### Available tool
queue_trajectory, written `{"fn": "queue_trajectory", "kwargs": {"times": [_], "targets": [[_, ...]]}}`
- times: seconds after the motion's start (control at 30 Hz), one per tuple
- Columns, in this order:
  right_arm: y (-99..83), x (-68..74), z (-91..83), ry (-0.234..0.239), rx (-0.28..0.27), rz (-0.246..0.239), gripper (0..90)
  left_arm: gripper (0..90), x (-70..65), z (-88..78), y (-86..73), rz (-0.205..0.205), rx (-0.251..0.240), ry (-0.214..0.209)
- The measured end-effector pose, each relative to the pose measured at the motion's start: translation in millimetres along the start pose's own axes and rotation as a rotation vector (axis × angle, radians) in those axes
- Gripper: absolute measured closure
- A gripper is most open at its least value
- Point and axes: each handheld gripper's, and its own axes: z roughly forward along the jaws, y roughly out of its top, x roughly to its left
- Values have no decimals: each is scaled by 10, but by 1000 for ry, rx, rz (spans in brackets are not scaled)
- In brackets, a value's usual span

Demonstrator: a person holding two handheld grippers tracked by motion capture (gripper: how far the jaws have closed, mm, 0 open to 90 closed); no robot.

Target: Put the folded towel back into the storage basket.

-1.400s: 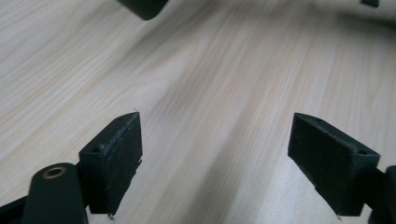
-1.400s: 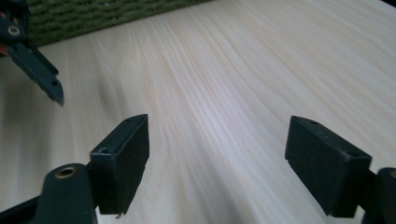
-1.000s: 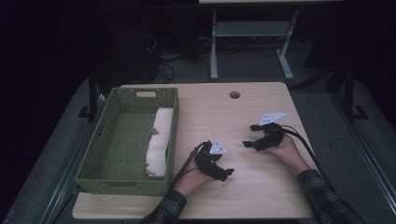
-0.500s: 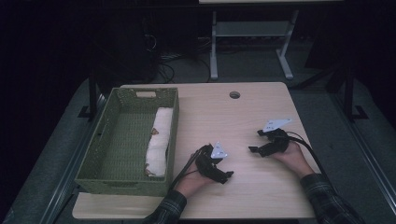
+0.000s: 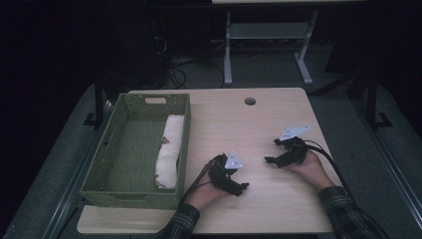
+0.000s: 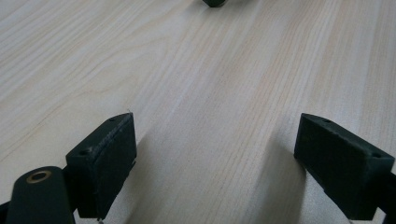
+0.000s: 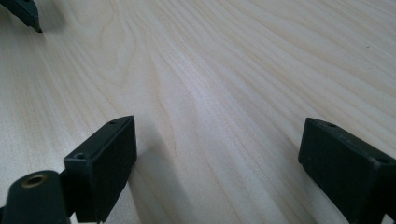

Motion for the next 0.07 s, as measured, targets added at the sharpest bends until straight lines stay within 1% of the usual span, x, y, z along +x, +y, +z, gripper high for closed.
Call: {"fn": "queue_trajectory", "kwargs": {"times": [0.07], "targets": [[0,0,0,0,0,0,109,121,0,0,0,0,0,0]]}}
